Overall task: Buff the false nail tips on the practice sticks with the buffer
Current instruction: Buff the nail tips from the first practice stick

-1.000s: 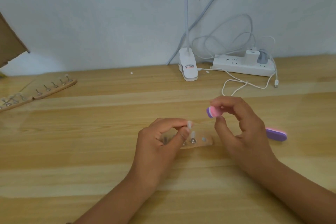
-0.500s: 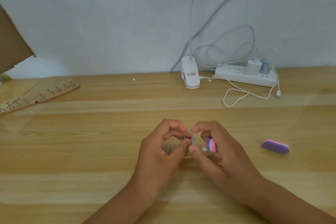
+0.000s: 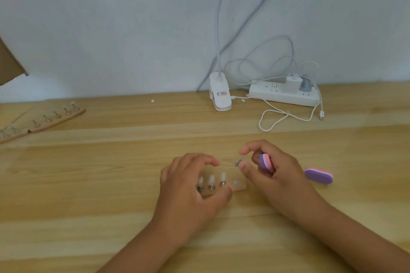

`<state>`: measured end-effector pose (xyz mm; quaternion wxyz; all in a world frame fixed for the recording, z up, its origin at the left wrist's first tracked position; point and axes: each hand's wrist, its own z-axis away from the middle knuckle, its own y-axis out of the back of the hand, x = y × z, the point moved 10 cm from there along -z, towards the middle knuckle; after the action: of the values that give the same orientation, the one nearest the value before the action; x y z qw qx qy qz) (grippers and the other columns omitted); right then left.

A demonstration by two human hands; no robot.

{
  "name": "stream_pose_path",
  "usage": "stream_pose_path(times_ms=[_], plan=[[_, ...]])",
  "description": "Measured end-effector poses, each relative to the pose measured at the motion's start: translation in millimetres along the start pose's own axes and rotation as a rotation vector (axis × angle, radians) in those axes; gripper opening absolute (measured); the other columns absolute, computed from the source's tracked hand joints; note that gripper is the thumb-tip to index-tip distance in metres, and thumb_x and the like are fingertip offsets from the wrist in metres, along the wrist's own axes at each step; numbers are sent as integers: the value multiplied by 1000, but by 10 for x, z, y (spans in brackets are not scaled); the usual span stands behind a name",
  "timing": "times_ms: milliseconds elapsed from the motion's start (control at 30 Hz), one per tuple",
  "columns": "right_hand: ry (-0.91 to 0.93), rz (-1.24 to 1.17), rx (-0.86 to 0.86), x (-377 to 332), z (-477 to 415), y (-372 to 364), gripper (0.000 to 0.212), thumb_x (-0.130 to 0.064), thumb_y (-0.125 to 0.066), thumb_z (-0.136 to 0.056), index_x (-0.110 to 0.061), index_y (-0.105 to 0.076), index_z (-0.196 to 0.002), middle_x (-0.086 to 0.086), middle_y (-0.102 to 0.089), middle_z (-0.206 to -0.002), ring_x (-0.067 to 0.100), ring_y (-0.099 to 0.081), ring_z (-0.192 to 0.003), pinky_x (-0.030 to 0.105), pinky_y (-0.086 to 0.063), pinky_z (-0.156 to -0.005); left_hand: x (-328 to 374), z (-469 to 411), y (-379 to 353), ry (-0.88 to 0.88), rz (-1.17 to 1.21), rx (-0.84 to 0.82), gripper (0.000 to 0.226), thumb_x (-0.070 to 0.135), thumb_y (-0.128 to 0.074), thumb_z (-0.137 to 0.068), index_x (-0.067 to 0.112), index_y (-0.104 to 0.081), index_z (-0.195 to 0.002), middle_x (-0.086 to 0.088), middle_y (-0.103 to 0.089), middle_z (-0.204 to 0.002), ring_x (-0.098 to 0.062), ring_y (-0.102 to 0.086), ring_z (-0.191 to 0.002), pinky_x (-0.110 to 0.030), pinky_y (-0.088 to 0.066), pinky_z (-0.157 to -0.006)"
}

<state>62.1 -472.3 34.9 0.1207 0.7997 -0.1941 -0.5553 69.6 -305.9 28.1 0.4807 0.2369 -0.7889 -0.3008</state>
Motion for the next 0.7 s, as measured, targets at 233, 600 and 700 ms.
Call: stream_pose_path(times_ms=[233,600,700], plan=[[-35,-15,-300,99,-31,-153,14,-14,-79,-85,-22,-69,-90,-15,-36,-53,4,-30,-51,13,-28,-53,3,9,-74,-57,-128,-34,22,56,-64,-73,42,-59,-89,22,-54,-87,1,-43,-90,-21,-25,-86],[21,769,-359,103,-27,-18,17,-29,-44,-96,-30,-42,-113,-19,-41,-100,4,-44,-97,22,-36,-83,-301,25,-17,51,-97,-259,33,69,-48,-51,53,-54,-80,24,-53,-85,7,-46,-89,-13,-32,-79],[96,783,-410,-1,-37,-63,37,-39,-38,-91,-27,-43,-125,-12,-34,-127,10,-31,-123,21,-27,-102,-387,-54,-31,106,-108,-439,17,61,-60,-56,59,-57,-73,16,-55,-83,4,-52,-92,-9,-38,-73]])
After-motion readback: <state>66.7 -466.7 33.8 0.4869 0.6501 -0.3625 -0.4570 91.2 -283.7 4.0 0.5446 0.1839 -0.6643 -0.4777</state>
